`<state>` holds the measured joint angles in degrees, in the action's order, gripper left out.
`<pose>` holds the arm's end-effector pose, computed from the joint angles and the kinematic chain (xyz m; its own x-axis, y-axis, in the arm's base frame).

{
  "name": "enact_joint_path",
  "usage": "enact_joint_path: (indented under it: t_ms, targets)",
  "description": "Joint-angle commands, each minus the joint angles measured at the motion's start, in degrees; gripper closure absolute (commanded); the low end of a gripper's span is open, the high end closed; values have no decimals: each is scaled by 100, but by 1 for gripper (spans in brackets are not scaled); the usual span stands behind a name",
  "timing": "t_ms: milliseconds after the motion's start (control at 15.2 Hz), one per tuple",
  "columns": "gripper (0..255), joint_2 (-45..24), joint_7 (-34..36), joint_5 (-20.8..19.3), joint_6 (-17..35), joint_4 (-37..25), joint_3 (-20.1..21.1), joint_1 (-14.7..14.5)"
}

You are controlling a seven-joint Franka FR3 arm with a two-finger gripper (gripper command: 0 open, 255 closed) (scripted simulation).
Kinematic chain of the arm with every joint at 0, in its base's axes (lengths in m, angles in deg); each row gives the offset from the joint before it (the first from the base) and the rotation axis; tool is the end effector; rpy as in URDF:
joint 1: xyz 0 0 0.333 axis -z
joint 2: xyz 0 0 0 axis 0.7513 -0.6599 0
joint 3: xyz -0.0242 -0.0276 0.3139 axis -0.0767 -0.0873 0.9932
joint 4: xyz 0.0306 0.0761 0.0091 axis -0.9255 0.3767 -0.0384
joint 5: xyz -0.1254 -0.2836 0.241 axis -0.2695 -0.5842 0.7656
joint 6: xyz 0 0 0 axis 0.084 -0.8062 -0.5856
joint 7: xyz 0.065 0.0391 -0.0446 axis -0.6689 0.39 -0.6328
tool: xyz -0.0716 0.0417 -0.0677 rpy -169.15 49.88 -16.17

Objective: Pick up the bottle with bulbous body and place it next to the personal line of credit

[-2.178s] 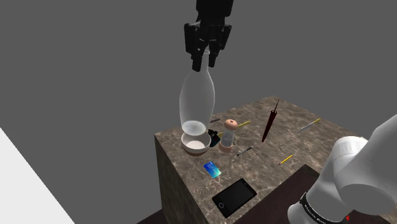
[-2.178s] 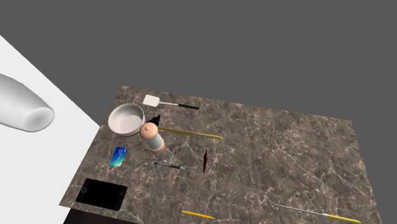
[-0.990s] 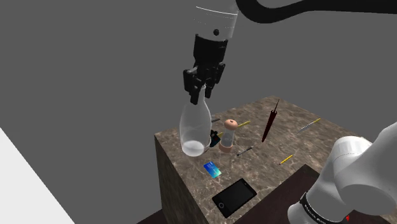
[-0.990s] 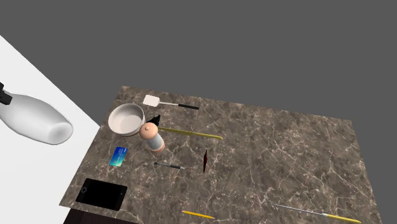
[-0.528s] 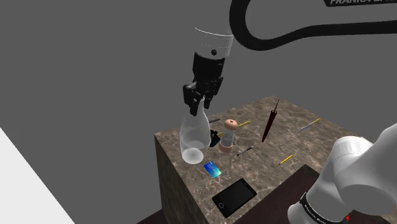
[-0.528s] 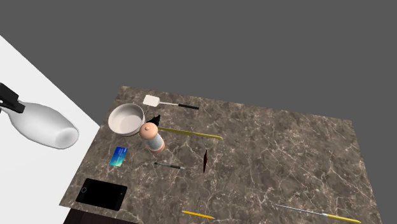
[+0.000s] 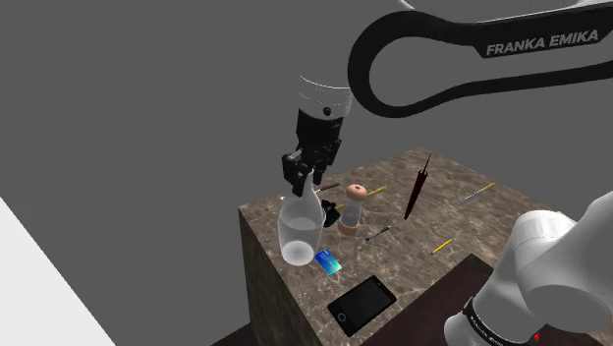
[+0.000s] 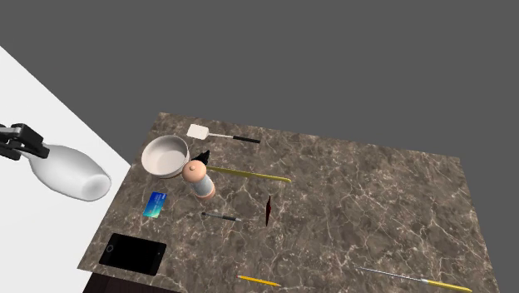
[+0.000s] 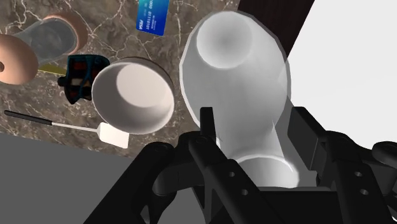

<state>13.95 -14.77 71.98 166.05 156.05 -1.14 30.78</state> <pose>0.3623 0.2878 0.5549 0.9810 0.1578 0.1126 0.1575 -0.9874 0.0114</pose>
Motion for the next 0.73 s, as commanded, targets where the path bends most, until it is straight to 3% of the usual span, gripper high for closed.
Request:
enact_joint_path:
  t_ms: [0, 660]
  targets:
    - [255, -3, -2, 2, 159, 151, 5, -2]
    - [255, -108, 47, 1, 941, 830, 71, -15]
